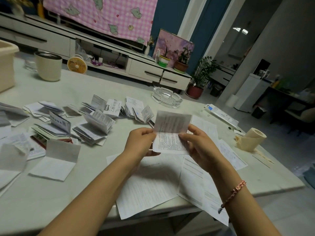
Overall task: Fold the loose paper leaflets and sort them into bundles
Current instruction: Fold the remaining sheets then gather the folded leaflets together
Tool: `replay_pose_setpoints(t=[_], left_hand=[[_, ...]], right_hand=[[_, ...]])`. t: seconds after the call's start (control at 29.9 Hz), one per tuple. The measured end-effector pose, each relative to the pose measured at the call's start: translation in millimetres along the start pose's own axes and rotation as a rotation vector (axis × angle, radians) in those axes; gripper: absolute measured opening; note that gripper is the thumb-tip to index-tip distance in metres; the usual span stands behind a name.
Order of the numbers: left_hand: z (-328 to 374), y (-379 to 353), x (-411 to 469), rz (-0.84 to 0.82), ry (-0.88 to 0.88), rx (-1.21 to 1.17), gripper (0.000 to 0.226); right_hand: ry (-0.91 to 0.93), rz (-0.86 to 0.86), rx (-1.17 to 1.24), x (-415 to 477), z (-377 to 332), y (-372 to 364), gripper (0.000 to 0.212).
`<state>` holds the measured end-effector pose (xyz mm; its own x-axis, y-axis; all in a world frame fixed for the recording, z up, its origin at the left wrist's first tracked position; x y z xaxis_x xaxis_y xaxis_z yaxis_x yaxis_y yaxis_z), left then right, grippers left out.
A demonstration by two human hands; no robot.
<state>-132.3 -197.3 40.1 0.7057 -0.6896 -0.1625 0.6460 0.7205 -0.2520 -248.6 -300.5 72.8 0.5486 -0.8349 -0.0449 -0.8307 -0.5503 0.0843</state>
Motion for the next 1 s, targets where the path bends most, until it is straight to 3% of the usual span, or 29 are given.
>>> replay_pose_setpoints(t=[0.17, 0.27, 0.37, 0.47, 0.57, 0.7, 0.8, 0.9, 1.0], left_hand=[[0, 0, -1, -0.008, 0.119, -0.102, 0.032], [-4, -4, -2, -0.058, 0.115, -0.036, 0.027], [-9, -3, 2, -0.007, 0.047, 0.037, 0.016], [-10, 5, 10, 0.084, -0.100, 0.190, 0.012], [-7, 9, 14, 0.126, -0.231, 0.335, 0.009], [-8, 9, 20, 0.149, -0.257, 0.373, 0.013], [-12, 7, 26, 0.167, -0.242, 0.369, 0.020], [-15, 8, 30, 0.190, -0.196, 0.314, 0.012], [-19, 10, 35, 0.199, -0.161, 0.296, 0.023]], right_hand=[[0.072, 0.046, -0.116, -4, -6, 0, 0.043], [0.137, 0.042, -0.170, -5, -7, -3, 0.047], [0.186, -0.005, -0.265, -7, -6, -7, 0.043], [0.122, -0.051, -0.250, -5, -3, -7, 0.043], [0.056, -0.079, -0.272, 0, 3, -6, 0.028], [0.128, -0.106, -0.404, 8, 11, -2, 0.021], [0.139, -0.041, -0.402, 19, 15, 3, 0.020], [0.129, 0.069, -0.359, 33, 17, 14, 0.021], [0.112, 0.213, -0.245, 48, 17, 30, 0.018]])
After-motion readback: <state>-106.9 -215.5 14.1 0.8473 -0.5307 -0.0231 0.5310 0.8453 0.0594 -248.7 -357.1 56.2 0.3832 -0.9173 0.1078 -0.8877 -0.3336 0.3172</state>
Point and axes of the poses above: each hand's wrist, its own x-axis towards the middle knuckle, its own y-axis out of the back of the hand, z = x × y, the point moved 5 cm from there along x, towards the middle knuckle, and after that the axes turned 10 degrees about z, right-handed, at the moved point
